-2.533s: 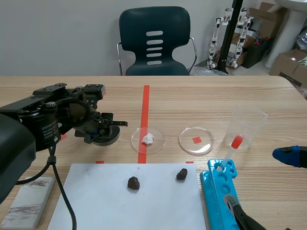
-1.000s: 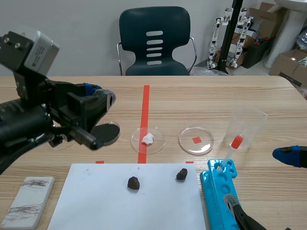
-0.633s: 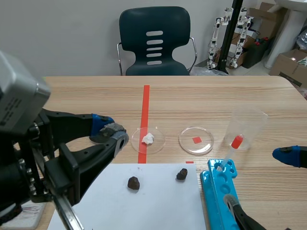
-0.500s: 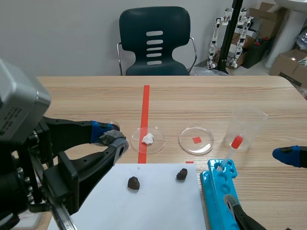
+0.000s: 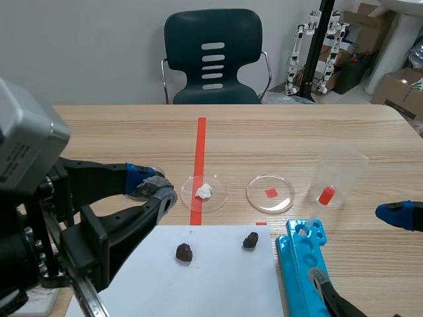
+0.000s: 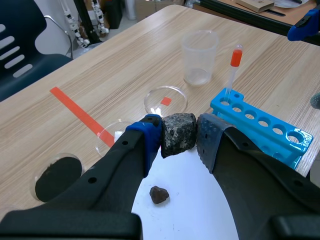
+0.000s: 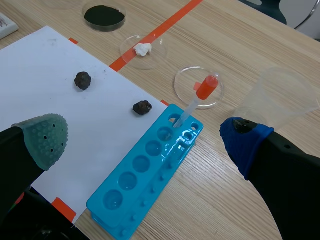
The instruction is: Lower the mineral onto the iron filings and hold still
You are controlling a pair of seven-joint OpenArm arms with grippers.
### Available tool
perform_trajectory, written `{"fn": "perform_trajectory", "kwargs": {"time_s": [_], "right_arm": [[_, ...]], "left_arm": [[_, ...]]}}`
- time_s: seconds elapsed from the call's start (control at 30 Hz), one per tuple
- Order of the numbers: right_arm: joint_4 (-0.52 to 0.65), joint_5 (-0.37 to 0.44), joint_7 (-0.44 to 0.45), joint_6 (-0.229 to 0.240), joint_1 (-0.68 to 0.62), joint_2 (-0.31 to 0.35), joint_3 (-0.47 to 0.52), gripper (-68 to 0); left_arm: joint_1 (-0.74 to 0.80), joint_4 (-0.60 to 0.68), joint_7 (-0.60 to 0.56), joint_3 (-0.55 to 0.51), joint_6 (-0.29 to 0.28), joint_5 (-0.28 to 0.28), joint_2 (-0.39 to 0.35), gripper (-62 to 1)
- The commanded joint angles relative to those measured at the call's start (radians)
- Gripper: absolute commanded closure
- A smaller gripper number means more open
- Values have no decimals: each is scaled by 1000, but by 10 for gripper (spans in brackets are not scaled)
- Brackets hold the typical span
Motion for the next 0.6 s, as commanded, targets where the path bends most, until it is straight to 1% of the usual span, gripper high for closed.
{"fn": "perform_trajectory", "kwargs": {"time_s": [0.0, 0.1, 0.57], "right_arm": [[5, 11, 12, 1, 3, 0, 6, -647], [5, 11, 12, 1, 3, 0, 6, -647], [5, 11, 12, 1, 3, 0, 6, -647]], "left_arm": [[0, 5, -16, -3, 5, -9, 5, -116], [-1, 5, -1, -3, 5, -9, 5, -116], [0, 5, 2, -3, 5, -9, 5, -116]]}}
